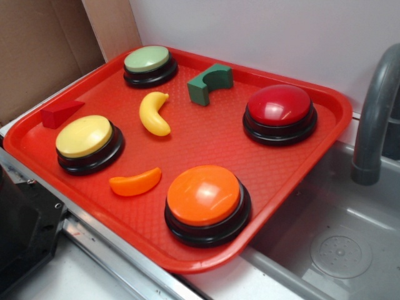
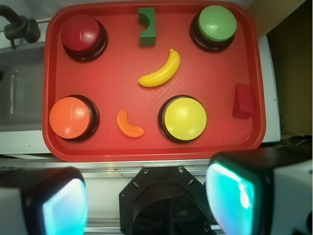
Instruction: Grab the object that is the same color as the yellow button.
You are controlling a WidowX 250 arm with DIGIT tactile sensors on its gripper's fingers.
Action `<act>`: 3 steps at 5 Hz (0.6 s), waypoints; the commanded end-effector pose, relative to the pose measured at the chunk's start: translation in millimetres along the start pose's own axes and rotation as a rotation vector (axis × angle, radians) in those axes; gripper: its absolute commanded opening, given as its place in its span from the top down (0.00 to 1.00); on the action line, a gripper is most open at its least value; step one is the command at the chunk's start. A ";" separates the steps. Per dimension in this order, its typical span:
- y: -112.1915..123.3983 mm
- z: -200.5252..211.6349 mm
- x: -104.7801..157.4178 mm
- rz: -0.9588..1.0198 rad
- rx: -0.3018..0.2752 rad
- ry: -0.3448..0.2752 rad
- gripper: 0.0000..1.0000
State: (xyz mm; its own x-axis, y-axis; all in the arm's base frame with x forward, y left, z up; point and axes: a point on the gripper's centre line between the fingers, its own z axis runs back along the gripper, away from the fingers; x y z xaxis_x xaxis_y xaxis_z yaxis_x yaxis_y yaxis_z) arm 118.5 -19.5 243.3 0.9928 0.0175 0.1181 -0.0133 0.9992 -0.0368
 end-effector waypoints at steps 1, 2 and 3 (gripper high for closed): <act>0.0 0.0 0.0 0.000 0.000 0.000 0.00; 14.5 -6.1 26.7 0.152 0.043 -0.032 0.00; 35.1 -24.2 43.4 0.324 0.102 -0.057 0.00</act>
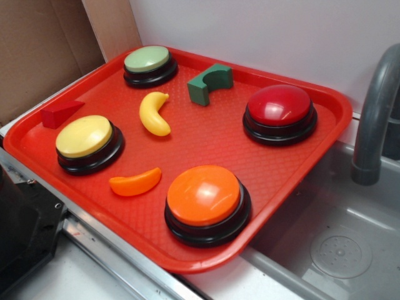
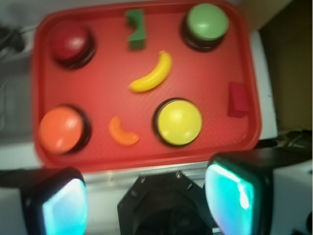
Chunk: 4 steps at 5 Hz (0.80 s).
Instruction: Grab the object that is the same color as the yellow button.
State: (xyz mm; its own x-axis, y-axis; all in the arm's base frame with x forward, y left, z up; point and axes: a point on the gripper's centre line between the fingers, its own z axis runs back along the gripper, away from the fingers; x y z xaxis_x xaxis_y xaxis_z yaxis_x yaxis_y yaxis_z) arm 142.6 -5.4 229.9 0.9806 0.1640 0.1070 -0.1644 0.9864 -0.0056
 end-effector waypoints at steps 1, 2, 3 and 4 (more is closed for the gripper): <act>27.9 -29.3 35.1 0.346 0.076 -0.079 0.00; 38.3 -66.5 50.5 0.527 0.122 -0.049 0.00; 44.1 -98.8 62.1 0.617 0.151 -0.072 0.00; 47.0 -123.1 72.0 0.627 0.165 -0.092 0.00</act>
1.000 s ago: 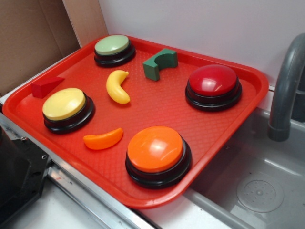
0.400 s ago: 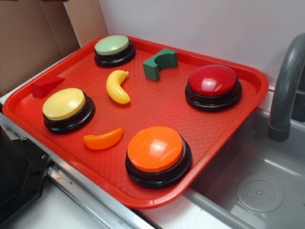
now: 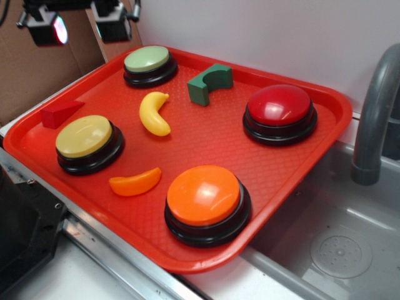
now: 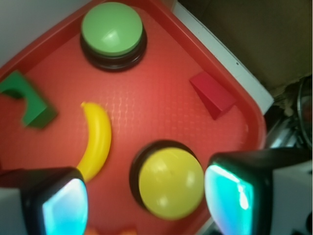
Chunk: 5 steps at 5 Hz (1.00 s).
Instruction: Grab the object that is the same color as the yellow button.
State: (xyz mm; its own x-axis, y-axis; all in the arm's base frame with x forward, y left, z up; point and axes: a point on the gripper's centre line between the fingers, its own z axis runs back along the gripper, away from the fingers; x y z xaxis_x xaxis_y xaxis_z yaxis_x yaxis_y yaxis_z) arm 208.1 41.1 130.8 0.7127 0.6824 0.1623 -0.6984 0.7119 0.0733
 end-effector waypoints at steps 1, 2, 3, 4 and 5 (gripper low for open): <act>-9.1 -40.5 18.8 0.010 -0.044 -0.047 0.00; -24.4 -65.2 15.6 -0.016 -0.071 -0.005 0.00; -28.8 -83.3 11.9 -0.012 -0.081 0.021 0.00; -43.0 -92.5 8.1 -0.053 -0.096 0.013 0.00; -51.4 -99.6 2.0 -0.072 -0.110 0.026 0.00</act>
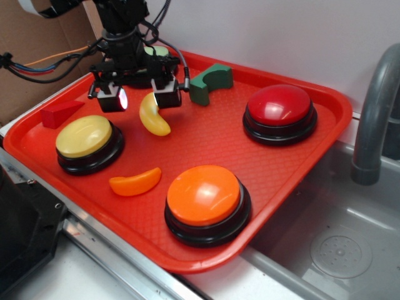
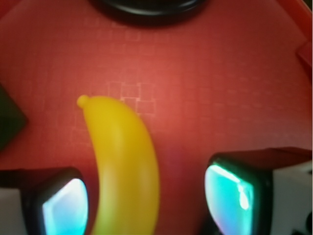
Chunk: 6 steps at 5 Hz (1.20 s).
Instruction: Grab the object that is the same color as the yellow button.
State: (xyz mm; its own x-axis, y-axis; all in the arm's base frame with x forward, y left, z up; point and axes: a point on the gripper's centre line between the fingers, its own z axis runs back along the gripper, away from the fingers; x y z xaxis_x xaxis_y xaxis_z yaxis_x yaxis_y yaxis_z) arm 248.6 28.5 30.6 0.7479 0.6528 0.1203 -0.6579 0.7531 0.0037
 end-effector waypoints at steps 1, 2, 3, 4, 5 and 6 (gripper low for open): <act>2.5 -12.2 -8.8 -0.030 -0.030 -0.008 0.22; 11.1 -16.0 -13.8 -0.042 -0.018 -0.016 1.00; 12.3 -11.0 -13.1 -0.096 -0.019 -0.048 1.00; 9.6 37.5 2.6 -0.251 -0.032 -0.132 1.00; 12.3 87.7 3.3 -0.380 0.009 -0.104 1.00; 18.1 138.9 -4.3 -0.448 -0.025 -0.128 1.00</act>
State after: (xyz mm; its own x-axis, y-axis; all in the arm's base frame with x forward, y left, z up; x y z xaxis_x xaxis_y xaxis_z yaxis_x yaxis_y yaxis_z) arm 218.1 21.4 150.2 0.9501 0.2571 0.1767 -0.2729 0.9594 0.0717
